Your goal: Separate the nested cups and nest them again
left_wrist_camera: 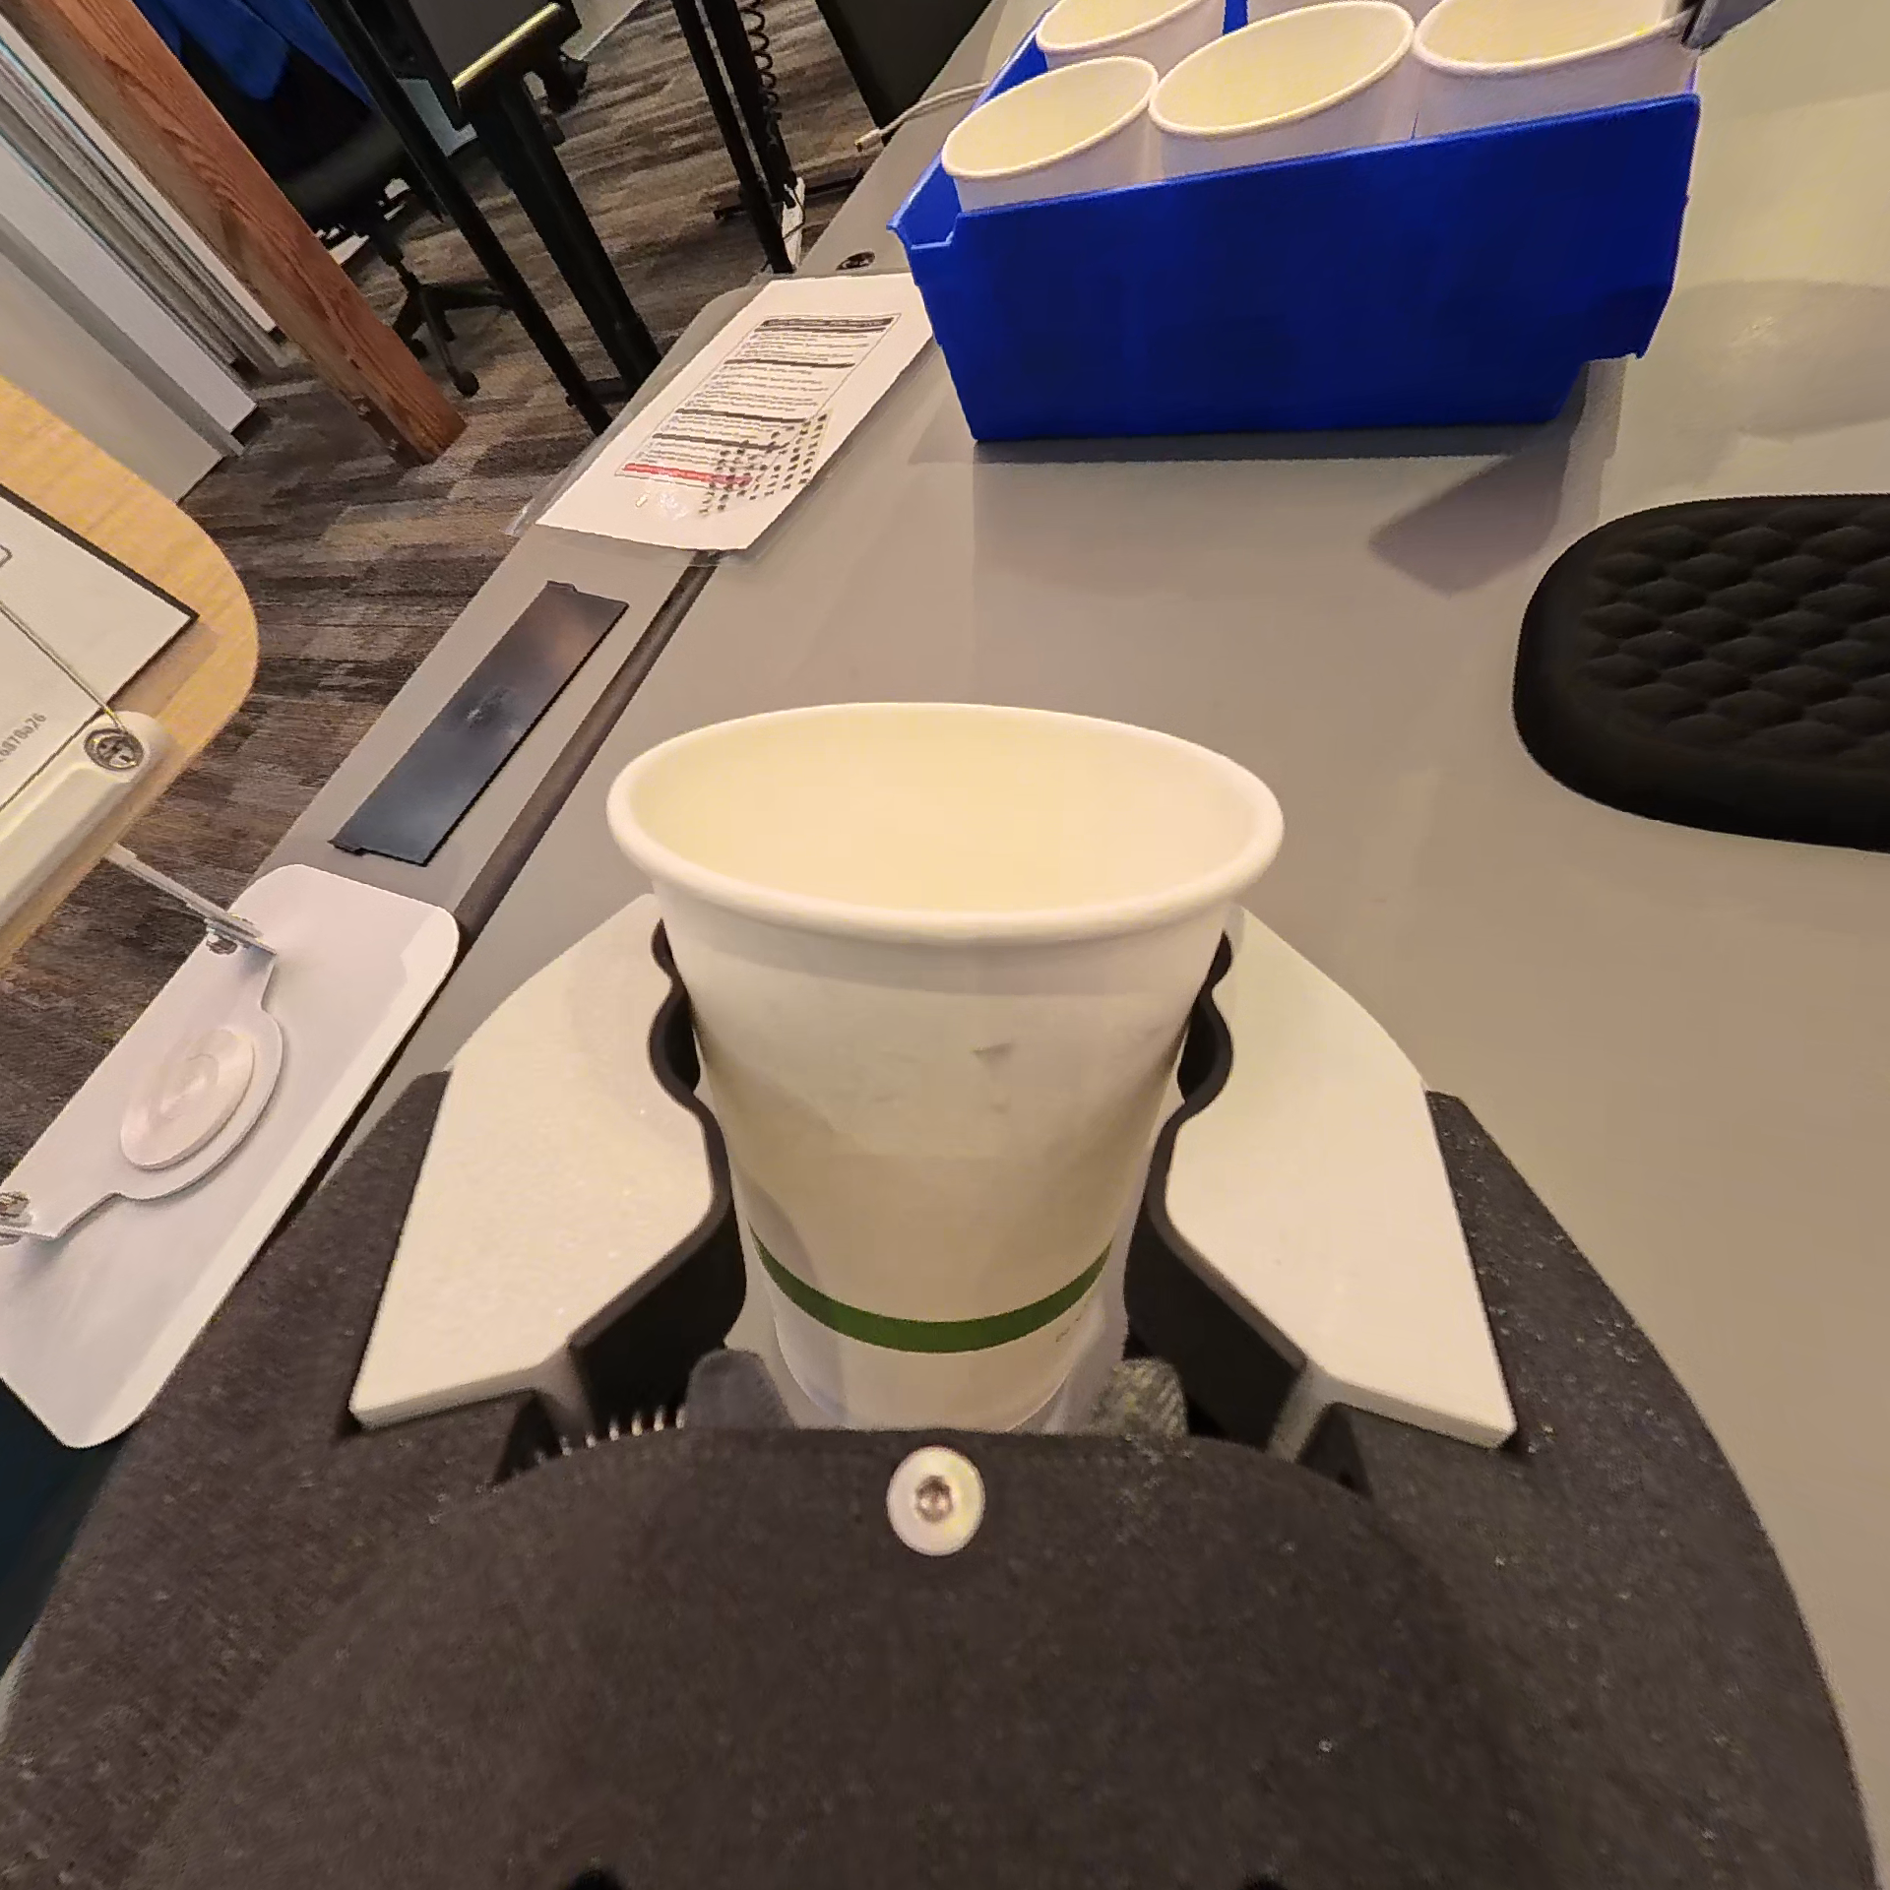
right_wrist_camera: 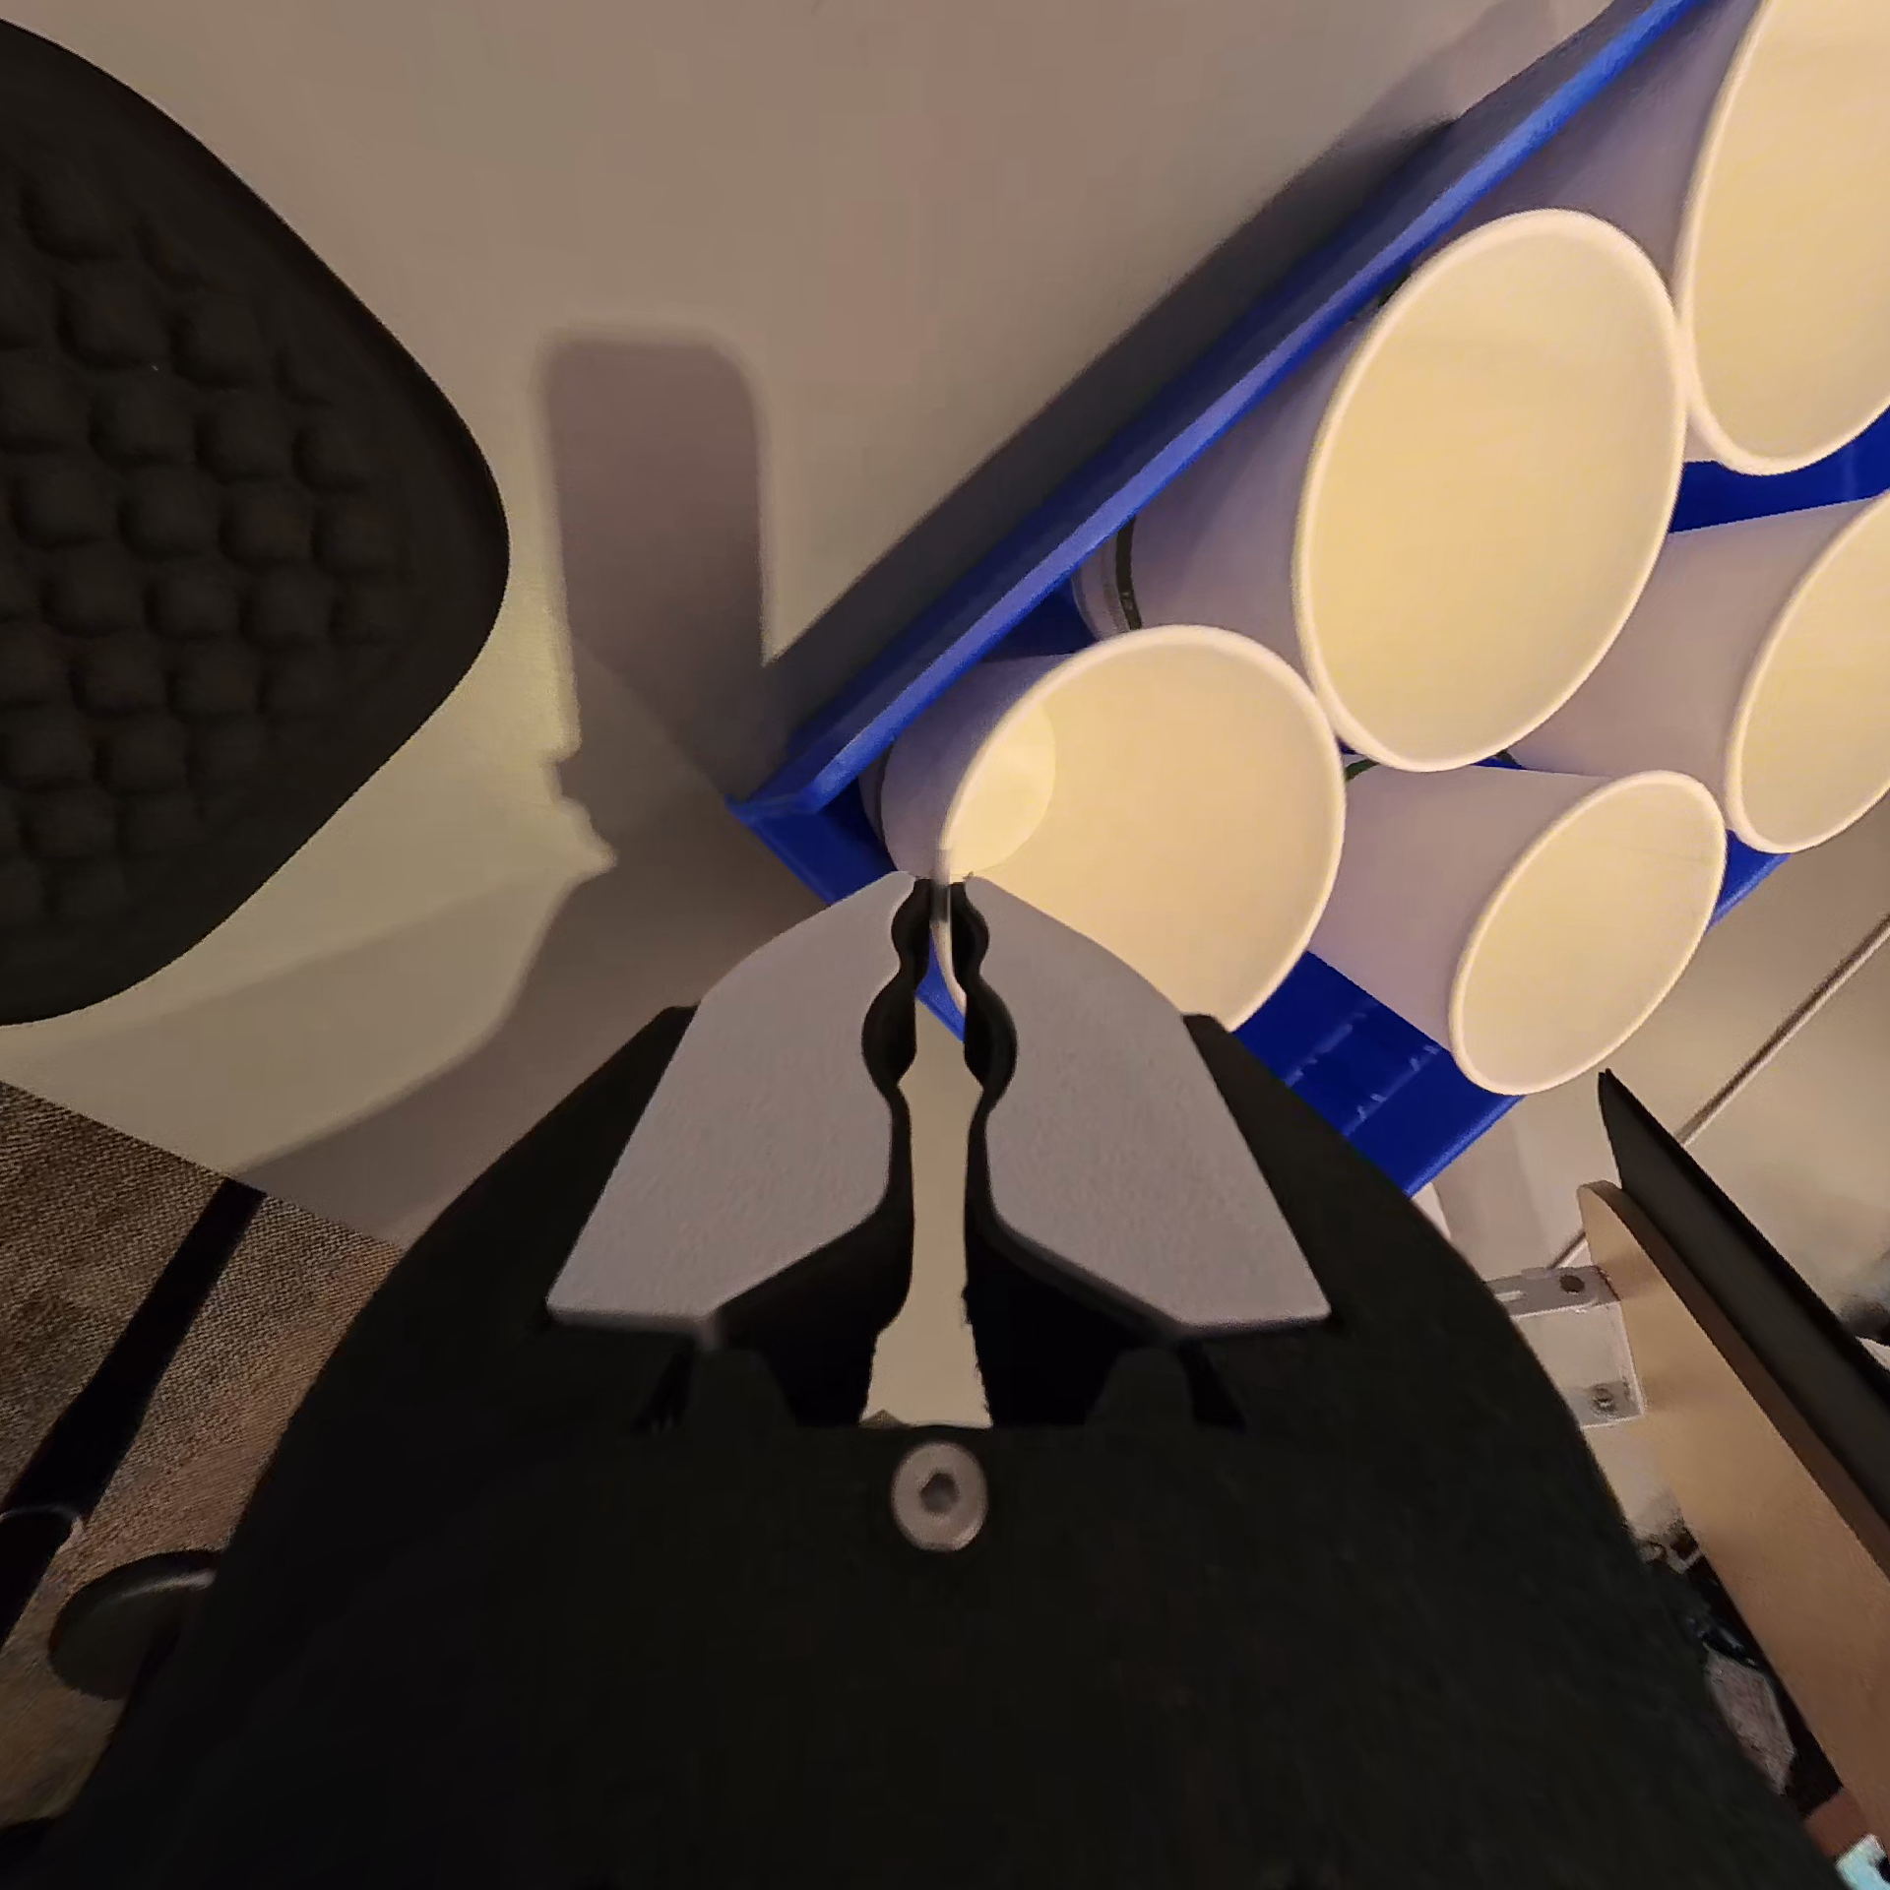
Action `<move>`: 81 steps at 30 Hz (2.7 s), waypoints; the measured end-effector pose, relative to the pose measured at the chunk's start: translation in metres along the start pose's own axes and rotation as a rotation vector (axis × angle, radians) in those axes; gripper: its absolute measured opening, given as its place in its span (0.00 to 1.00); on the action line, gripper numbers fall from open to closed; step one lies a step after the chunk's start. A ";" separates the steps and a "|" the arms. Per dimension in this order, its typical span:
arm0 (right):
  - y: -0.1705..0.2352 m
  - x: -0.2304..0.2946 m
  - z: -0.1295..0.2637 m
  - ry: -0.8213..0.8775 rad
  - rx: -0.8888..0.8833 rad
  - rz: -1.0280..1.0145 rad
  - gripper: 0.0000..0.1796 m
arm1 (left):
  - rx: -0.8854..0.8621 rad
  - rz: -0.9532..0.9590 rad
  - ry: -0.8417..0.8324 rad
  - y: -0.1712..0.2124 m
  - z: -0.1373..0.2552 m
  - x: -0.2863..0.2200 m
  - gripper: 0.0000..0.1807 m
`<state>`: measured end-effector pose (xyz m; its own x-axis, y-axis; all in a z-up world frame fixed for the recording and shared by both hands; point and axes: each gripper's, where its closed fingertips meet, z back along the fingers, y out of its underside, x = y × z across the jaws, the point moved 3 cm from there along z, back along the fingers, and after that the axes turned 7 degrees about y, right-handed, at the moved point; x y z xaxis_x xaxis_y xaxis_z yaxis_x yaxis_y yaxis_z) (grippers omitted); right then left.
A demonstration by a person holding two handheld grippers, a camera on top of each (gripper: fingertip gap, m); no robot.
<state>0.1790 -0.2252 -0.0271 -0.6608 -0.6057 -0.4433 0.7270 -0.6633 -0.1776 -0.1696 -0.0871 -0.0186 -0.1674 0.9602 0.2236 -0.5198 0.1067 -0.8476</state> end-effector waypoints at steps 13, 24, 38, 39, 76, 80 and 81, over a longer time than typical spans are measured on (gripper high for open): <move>-0.183 0.061 0.098 0.019 -0.612 0.106 0.06 | -0.006 -0.003 0.009 -0.001 -0.002 -0.004 0.52; -0.291 0.145 0.081 -0.234 -0.758 0.210 0.09 | -0.026 -0.021 0.017 -0.009 0.002 -0.010 0.52; -0.295 0.150 0.069 -0.282 -0.734 0.223 0.01 | -0.069 -0.039 0.062 -0.016 0.004 -0.017 0.52; -0.294 0.149 0.070 -0.279 -0.737 0.218 0.01 | -0.074 -0.029 0.071 -0.016 0.004 -0.018 0.52; 0.067 -0.067 0.038 0.199 -0.018 -0.417 0.01 | -0.015 -0.054 0.025 -0.005 -0.001 -0.011 0.51; 0.074 -0.066 0.015 0.176 0.012 -0.415 0.01 | 0.000 -0.062 0.028 -0.002 -0.004 -0.012 0.51; 0.075 -0.065 0.010 0.168 0.018 -0.416 0.01 | 0.004 -0.064 0.028 -0.002 -0.005 -0.012 0.51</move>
<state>0.2744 -0.2398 -0.0023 -0.8558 -0.2071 -0.4741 0.4016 -0.8436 -0.3564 -0.1629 -0.0977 -0.0222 -0.1105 0.9582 0.2638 -0.5318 0.1673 -0.8302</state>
